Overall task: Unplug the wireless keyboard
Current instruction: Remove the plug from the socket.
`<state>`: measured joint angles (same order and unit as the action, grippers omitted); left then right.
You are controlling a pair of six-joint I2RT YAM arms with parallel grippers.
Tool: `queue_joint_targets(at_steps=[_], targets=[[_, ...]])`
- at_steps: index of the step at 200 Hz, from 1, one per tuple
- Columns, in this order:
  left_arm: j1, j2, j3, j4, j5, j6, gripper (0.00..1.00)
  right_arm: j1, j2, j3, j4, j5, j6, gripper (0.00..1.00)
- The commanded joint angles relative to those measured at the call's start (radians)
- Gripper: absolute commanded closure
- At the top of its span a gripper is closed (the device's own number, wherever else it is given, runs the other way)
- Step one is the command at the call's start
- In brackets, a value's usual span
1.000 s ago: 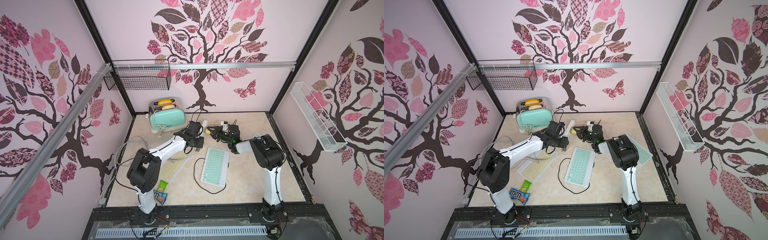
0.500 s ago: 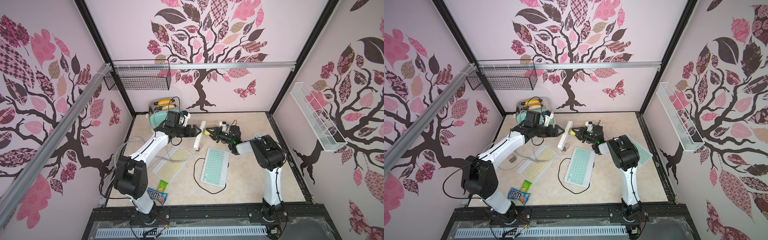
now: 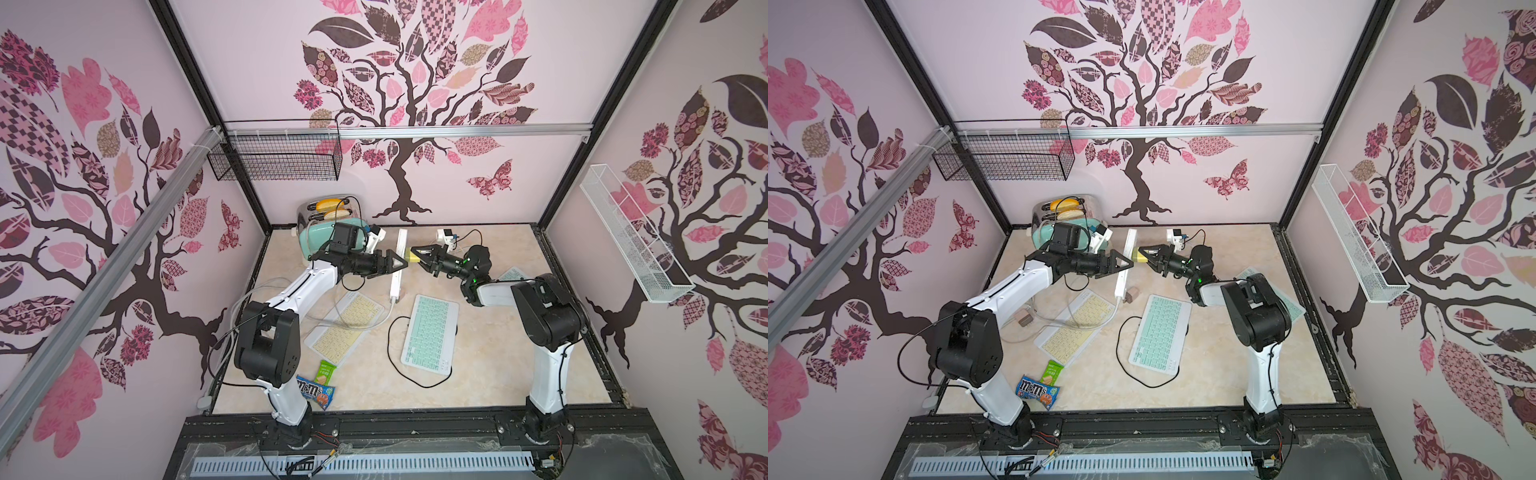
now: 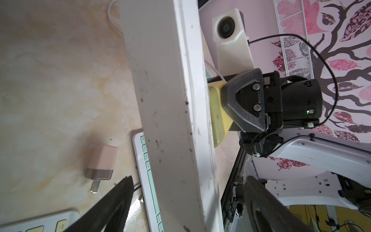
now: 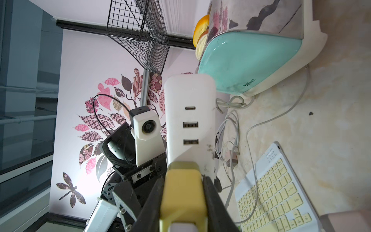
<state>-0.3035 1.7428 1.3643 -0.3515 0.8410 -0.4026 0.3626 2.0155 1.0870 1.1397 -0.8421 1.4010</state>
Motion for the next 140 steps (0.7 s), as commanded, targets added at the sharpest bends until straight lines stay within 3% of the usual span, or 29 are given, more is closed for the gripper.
queue_joint_targets(at_steps=[1, 72, 120, 140], targets=[[0.000, 0.004, -0.025, 0.075, 0.071, -0.024, 0.18, 0.006, -0.031, 0.014, 0.077, -0.036, 0.036, 1.00], [0.000, 0.009, -0.074, 0.185, 0.122, -0.095, 0.29, 0.008, -0.001, 0.026, 0.218, -0.023, 0.112, 1.00], [0.001, 0.004, -0.093, 0.243, 0.145, -0.143, 0.52, 0.013, 0.001, 0.025, 0.208, -0.026, 0.097, 1.00], [0.001, 0.002, -0.099, 0.270, 0.148, -0.169, 0.69, 0.015, 0.002, 0.025, 0.200, -0.024, 0.087, 1.00]])
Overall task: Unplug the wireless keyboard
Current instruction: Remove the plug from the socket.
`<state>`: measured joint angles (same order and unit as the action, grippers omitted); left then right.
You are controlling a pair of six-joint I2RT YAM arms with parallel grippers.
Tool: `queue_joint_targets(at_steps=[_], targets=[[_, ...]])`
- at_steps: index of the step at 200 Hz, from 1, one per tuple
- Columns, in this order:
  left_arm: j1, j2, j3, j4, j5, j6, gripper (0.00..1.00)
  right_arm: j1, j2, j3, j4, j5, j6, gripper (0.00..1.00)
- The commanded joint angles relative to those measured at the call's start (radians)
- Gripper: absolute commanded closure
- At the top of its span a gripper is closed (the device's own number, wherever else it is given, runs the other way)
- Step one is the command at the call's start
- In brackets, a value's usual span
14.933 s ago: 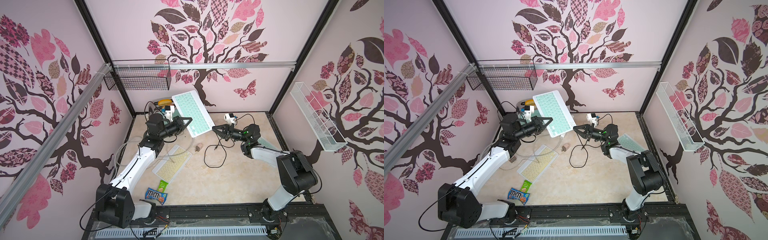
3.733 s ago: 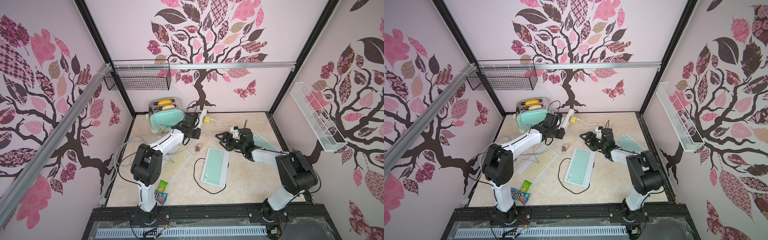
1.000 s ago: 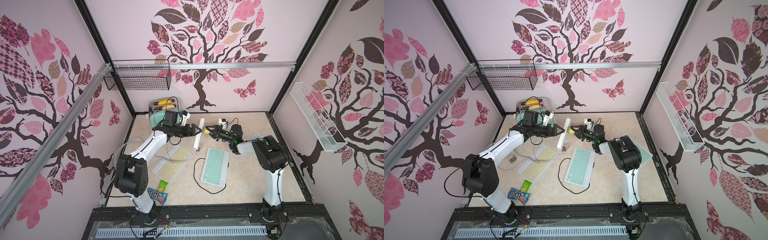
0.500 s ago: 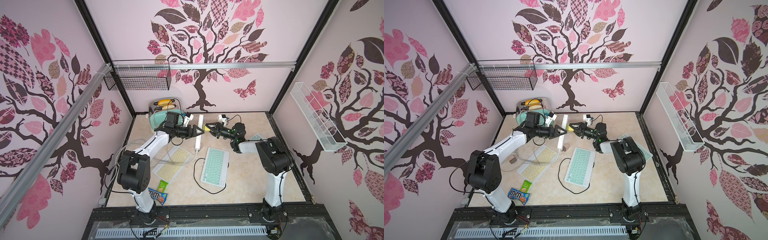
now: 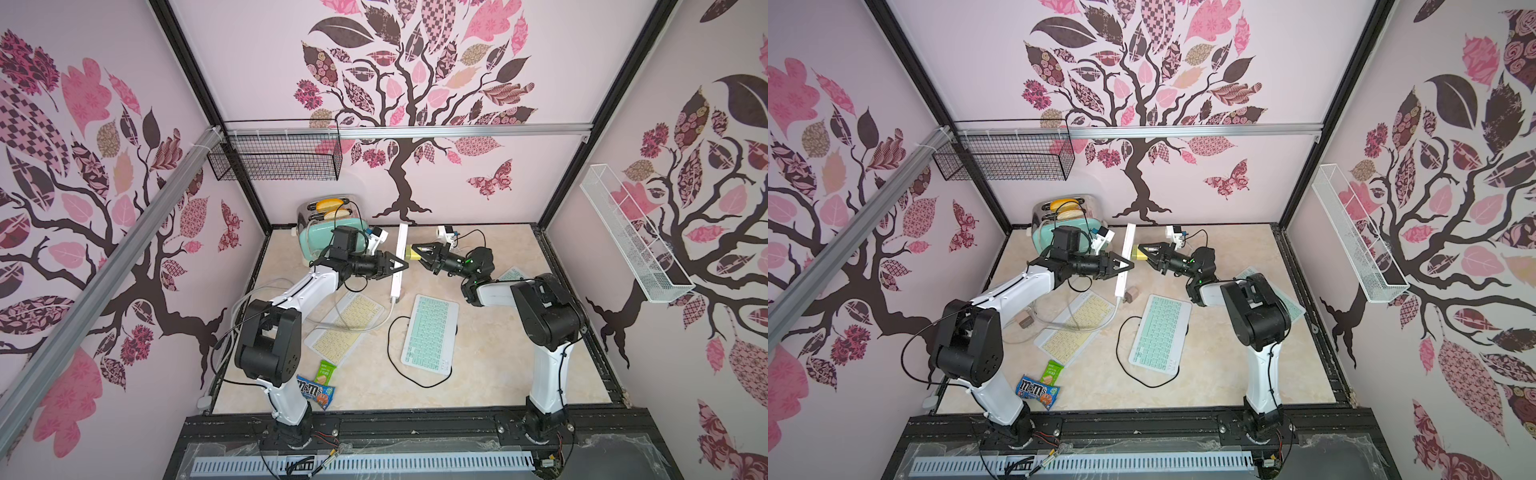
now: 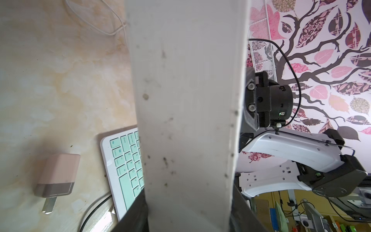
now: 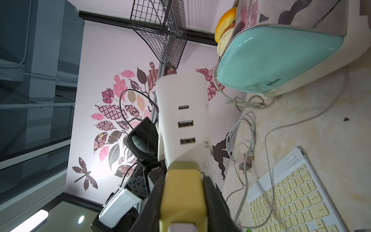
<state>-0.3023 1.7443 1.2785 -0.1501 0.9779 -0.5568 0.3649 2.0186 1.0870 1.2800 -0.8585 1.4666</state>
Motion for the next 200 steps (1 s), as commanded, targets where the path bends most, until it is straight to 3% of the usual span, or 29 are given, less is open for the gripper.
queue_joint_targets(at_steps=[1, 27, 39, 50, 70, 86, 137, 200], targets=[[0.000, -0.001, -0.012, 0.070, 0.011, -0.017, 0.69, 0.012, -0.001, 0.023, 0.059, -0.008, 0.021, 1.00], [0.000, -0.003, -0.015, 0.115, 0.018, -0.064, 0.90, 0.013, -0.002, 0.020, 0.055, 0.002, 0.005, 1.00], [0.000, -0.007, -0.016, 0.147, 0.026, -0.092, 1.00, 0.013, -0.004, 0.015, 0.055, 0.011, -0.001, 0.89], [0.000, -0.011, -0.023, 0.183, 0.025, -0.126, 1.00, 0.013, -0.004, 0.008, 0.057, 0.025, -0.005, 0.70], [0.000, -0.019, -0.036, 0.251, 0.035, -0.185, 1.00, 0.021, -0.002, 0.010, 0.070, 0.045, -0.002, 0.52], [0.000, -0.025, -0.042, 0.278, 0.041, -0.210, 1.00, 0.026, 0.002, 0.018, 0.073, 0.060, 0.000, 0.45], [0.000, -0.029, -0.048, 0.296, 0.057, -0.223, 1.00, 0.047, 0.027, 0.052, 0.055, 0.080, -0.007, 0.45], [0.000, -0.032, -0.061, 0.299, 0.062, -0.221, 1.00, 0.048, 0.074, 0.074, 0.104, 0.164, 0.034, 0.63]])
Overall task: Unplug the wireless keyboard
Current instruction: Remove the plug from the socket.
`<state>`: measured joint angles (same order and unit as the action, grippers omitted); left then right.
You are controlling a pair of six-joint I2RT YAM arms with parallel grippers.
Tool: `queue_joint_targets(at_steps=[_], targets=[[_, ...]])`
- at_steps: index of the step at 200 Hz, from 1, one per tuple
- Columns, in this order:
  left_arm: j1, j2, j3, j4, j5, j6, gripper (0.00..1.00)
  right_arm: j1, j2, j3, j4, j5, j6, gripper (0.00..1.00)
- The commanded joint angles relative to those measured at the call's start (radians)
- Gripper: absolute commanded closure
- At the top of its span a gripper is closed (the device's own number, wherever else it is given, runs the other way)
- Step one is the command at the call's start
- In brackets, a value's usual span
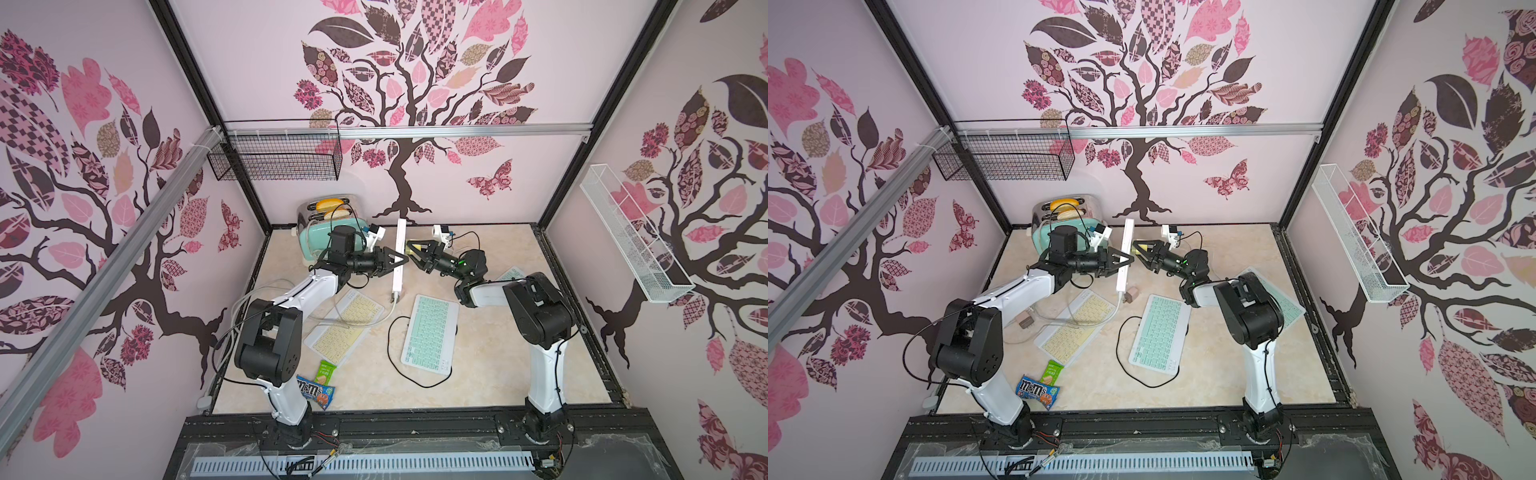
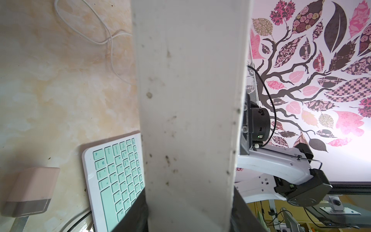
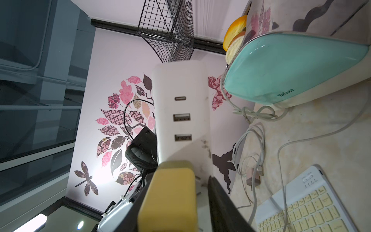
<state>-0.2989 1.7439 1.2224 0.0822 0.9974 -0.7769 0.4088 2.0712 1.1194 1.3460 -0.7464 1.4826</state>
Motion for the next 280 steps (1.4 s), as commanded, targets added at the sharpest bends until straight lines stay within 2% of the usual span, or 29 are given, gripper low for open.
queue_joint_targets(at_steps=[1, 48, 74, 111, 154, 203, 239, 266, 280], targets=[[-0.003, -0.032, -0.004, 0.066, 0.044, -0.001, 1.00, 0.004, 0.020, 0.042, 0.038, 0.053, 0.018, 0.63], [-0.003, -0.028, -0.006, 0.071, 0.022, -0.011, 1.00, 0.005, 0.033, 0.028, 0.034, 0.080, 0.012, 0.89], [-0.003, -0.025, -0.015, 0.174, 0.009, -0.058, 1.00, 0.004, 0.039, 0.016, 0.043, 0.097, 0.008, 1.00], [-0.002, -0.035, -0.038, 0.255, -0.038, -0.109, 1.00, 0.010, 0.034, -0.002, 0.046, 0.133, -0.018, 1.00], [0.003, -0.060, -0.068, 0.298, -0.099, -0.126, 1.00, 0.017, 0.003, -0.026, -0.057, 0.160, -0.117, 1.00], [0.006, -0.087, -0.127, 0.418, -0.193, -0.199, 1.00, 0.022, 0.020, -0.019, 0.025, 0.229, -0.090, 1.00], [0.005, -0.115, -0.158, 0.453, -0.282, -0.224, 1.00, 0.040, -0.005, -0.051, 0.012, 0.327, -0.140, 1.00], [0.007, -0.125, -0.157, 0.484, -0.301, -0.250, 1.00, 0.046, 0.023, -0.021, 0.052, 0.342, -0.149, 1.00], [0.014, -0.127, -0.138, 0.469, -0.256, -0.251, 1.00, 0.043, 0.041, 0.003, 0.070, 0.308, -0.155, 1.00]])
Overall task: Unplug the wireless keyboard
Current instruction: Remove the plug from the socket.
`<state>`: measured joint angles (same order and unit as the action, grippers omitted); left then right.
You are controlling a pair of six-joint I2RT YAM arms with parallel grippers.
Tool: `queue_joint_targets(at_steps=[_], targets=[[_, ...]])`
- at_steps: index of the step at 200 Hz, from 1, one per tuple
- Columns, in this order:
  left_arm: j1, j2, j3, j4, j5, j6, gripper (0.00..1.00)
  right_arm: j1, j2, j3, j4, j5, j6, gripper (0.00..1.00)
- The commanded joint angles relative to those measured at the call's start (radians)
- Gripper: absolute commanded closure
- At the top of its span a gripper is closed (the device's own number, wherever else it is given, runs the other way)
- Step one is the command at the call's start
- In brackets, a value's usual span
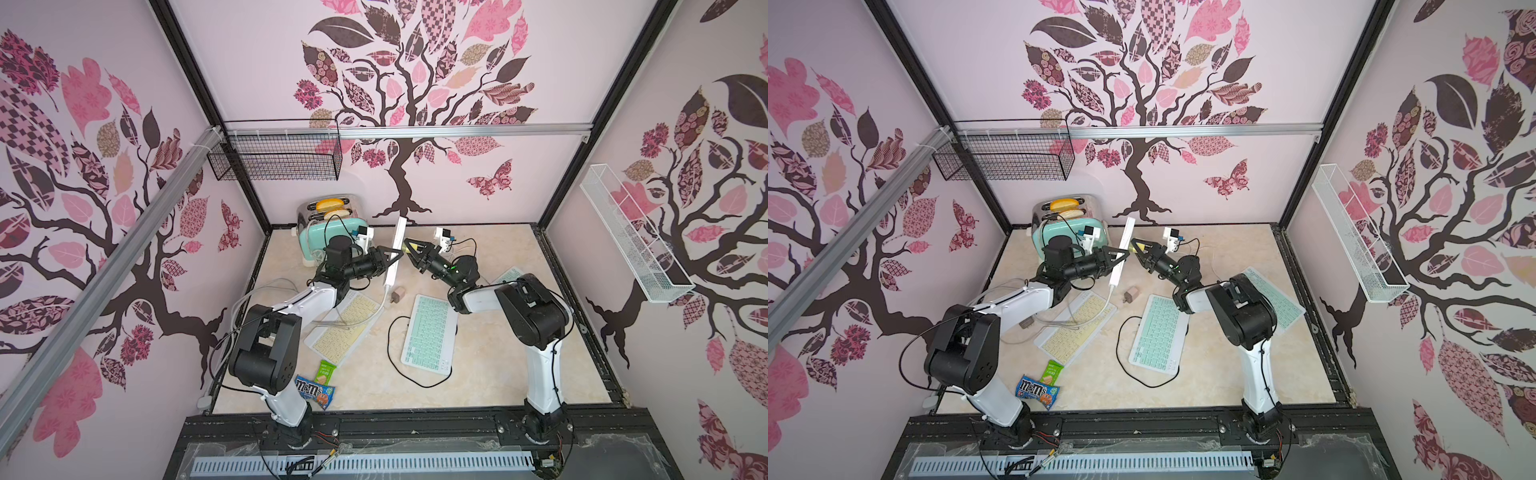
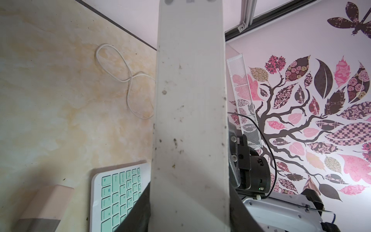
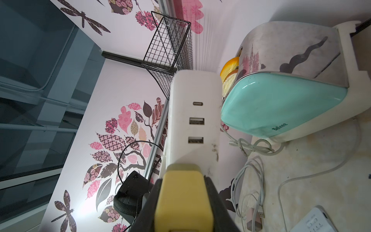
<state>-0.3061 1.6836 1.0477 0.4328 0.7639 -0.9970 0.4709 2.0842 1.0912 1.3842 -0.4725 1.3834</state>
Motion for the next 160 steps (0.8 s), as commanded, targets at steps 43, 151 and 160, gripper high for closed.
queue_joint_targets(at_steps=[43, 151, 160], targets=[[0.035, -0.106, -0.020, 0.259, -0.069, -0.162, 1.00, -0.018, 0.018, 0.012, 0.035, 0.031, -0.092, 1.00], [0.032, -0.180, -0.151, 0.453, -0.306, -0.252, 1.00, -0.030, -0.043, -0.017, 0.033, 0.135, -0.140, 1.00], [0.024, -0.187, -0.160, 0.457, -0.332, -0.249, 1.00, -0.030, -0.039, -0.020, 0.033, 0.158, -0.142, 1.00]])
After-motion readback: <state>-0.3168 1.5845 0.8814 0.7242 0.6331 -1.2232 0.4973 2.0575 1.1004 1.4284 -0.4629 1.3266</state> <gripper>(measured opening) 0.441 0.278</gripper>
